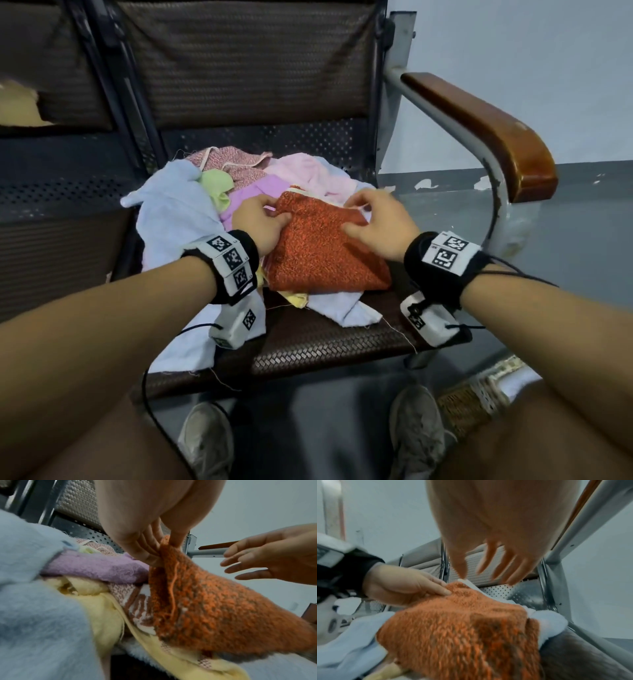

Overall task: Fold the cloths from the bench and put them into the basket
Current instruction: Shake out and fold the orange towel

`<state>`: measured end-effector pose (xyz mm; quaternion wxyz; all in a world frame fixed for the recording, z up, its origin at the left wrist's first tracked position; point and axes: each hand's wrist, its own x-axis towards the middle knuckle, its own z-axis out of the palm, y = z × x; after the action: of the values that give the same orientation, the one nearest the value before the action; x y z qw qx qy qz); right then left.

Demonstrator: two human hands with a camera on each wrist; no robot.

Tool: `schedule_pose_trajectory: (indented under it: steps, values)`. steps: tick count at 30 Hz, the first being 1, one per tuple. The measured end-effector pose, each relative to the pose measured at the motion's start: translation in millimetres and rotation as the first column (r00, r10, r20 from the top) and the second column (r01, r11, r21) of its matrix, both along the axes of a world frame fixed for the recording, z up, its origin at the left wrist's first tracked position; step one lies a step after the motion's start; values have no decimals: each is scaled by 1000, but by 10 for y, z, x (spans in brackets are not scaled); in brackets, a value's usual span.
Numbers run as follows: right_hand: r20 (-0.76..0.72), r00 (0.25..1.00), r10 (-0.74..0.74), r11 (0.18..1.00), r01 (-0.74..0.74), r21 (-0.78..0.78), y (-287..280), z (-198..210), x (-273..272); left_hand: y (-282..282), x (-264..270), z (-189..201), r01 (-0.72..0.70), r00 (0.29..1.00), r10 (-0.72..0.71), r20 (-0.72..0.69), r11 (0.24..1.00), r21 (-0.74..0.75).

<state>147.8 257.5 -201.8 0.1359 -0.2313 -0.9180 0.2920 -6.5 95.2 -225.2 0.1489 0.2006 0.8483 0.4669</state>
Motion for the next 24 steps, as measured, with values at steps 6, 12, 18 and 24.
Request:
schedule_pose_trajectory:
  steps: [6,12,18,24]
  values:
    - [428,826,367,913,-407,4,-133,-161,195,-84,137,-15,171,980,-165,-113,984,49]
    - [427,835,348,911,-409,58,-38,-285,301,-307,292,-154,585,705,-684,-188,711,-390]
    - [305,913,271,948,-309,82,16,-247,284,-341,183,-132,465,747,-586,-313,798,-383]
    - [153,968,196,976,-179,-120,145,-117,331,-285,158,-39,345,935,-347,-72,938,-34]
